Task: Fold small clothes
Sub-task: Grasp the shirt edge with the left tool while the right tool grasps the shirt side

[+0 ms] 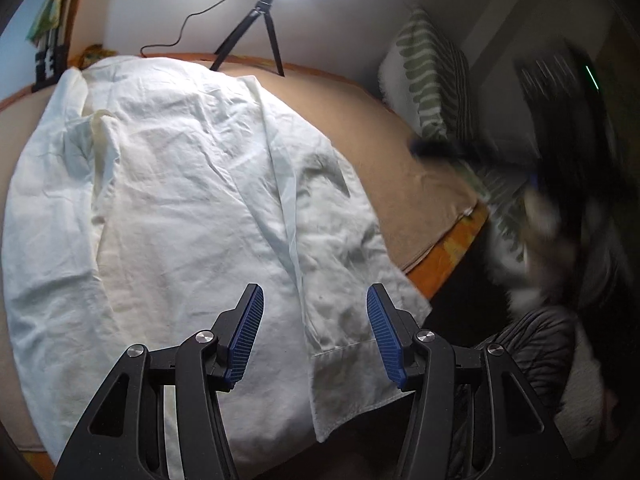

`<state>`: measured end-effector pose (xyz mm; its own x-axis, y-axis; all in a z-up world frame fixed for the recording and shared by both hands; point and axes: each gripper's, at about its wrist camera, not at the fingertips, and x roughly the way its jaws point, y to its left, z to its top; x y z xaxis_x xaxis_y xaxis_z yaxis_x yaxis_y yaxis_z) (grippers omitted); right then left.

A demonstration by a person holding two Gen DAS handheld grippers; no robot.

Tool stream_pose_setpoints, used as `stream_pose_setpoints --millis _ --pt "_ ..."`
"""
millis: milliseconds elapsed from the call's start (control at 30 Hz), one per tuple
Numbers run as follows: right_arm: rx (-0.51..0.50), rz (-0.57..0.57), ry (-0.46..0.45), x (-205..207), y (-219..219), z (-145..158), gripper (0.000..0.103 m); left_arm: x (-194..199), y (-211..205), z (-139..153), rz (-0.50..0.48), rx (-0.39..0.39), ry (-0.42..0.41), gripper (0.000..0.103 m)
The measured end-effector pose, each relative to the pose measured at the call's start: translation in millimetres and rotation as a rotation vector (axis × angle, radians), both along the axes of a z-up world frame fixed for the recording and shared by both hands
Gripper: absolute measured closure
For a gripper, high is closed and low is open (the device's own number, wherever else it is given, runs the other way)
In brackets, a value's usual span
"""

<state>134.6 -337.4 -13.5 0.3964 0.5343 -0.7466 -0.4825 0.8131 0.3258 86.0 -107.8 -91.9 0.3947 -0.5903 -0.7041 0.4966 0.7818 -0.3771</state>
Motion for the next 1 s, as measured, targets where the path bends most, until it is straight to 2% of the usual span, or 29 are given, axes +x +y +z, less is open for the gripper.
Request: stream_pose_setpoints --millis 100,300,367,400,433,533,600,700,800,1000 --pt "-0.087 -0.055 -0.008 55.2 2.6 -1.7 0.064 -4.8 -12.4 -9.2 -0.017 0.072 -0.012 0.05" --pt "-0.183 -0.161 0.047 167.4 11.5 -22.5 0.064 -6.6 -18.0 -25.0 -0.042 0.079 -0.001 0.051" --pt "-0.216 -0.203 0.066 199.9 15.8 -31.7 0.064 -4.2 -19.2 -29.6 -0.05 0.065 0.012 0.066" --pt "-0.224 -0.221 0.074 214.1 17.0 -35.6 0.064 -2.8 -21.6 -33.0 -0.058 0.063 0.023 0.078" --pt "-0.234 -0.235 0.089 229.2 19.6 -40.9 0.064 -1.2 -22.9 -35.5 -0.064 0.062 0.028 0.085" --pt "-0.275 -0.249 0.136 263.1 27.8 -58.9 0.065 0.6 -20.7 -36.0 -0.06 0.041 0.032 0.097" --pt "-0.34 -0.261 0.142 277.7 34.0 -71.7 0.069 4.9 -17.2 -36.1 -0.049 0.016 0.045 0.098" --pt "-0.37 -0.271 0.158 291.0 38.0 -85.2 0.103 8.4 -14.0 -34.7 -0.039 -0.008 0.054 0.1" --pt "-0.361 -0.26 0.144 290.8 44.7 -82.4 0.103 7.1 -9.0 -32.0 -0.033 -0.036 0.061 0.101" --pt "-0.372 -0.173 0.035 272.2 82.0 -40.6 0.103 -4.9 16.5 -27.5 0.019 -0.095 0.076 0.101"
